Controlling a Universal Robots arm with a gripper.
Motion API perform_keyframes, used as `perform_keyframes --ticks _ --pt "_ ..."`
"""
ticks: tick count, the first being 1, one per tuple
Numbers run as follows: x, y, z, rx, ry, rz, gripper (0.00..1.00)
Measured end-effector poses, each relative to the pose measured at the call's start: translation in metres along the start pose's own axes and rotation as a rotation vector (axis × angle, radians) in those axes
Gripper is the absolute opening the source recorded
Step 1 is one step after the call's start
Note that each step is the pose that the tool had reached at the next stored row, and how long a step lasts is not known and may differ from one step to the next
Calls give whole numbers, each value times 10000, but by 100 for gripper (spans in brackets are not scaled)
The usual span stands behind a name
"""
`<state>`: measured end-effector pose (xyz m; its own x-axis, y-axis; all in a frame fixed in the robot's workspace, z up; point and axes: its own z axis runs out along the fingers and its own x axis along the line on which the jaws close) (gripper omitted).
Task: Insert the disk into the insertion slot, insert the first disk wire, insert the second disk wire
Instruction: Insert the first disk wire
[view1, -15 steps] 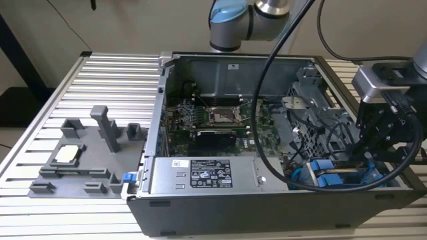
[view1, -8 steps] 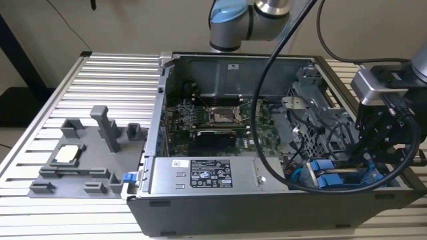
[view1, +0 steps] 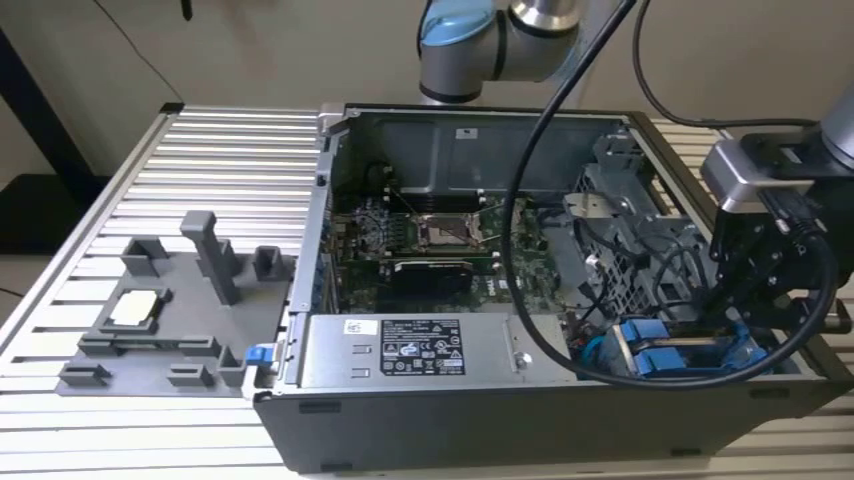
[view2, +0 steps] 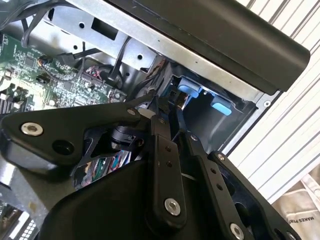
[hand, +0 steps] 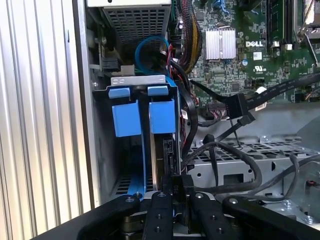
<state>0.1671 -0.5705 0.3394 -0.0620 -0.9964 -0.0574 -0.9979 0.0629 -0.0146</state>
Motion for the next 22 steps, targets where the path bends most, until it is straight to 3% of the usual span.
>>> perform_keyframes --ticks 17,18,22 --pt "4 -14 56 -1 -1 0 20" --pt "4 -14 54 -1 4 0 27" --pt "0 -15 -20 -4 8 1 27"
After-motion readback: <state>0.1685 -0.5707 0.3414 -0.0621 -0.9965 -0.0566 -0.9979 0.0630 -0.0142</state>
